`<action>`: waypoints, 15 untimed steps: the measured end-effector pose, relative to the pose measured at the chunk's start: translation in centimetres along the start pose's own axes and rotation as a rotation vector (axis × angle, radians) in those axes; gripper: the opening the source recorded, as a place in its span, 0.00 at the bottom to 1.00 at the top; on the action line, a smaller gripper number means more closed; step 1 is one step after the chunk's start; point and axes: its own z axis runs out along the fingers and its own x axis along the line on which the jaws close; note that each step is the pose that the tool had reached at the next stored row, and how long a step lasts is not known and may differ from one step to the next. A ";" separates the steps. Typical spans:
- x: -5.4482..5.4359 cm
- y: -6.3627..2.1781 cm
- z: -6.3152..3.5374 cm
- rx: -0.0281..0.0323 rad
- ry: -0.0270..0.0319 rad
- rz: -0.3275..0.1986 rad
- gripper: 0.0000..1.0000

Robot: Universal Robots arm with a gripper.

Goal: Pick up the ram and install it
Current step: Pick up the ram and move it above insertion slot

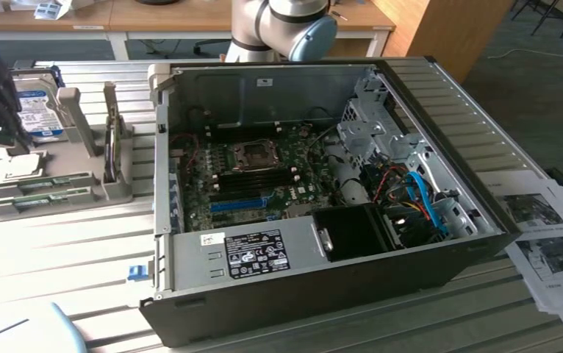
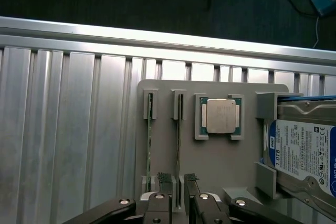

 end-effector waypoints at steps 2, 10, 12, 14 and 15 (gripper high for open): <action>0.3 -0.01 -0.02 -0.0003 0.0000 0.000 0.23; 0.9 -0.03 -0.08 -0.0010 0.0000 0.000 0.23; 0.9 -0.03 -0.08 -0.0010 0.0000 0.000 0.23; 0.9 -0.03 -0.08 -0.0010 0.0001 0.000 0.23; 0.9 -0.03 -0.08 -0.0010 0.0000 0.000 0.23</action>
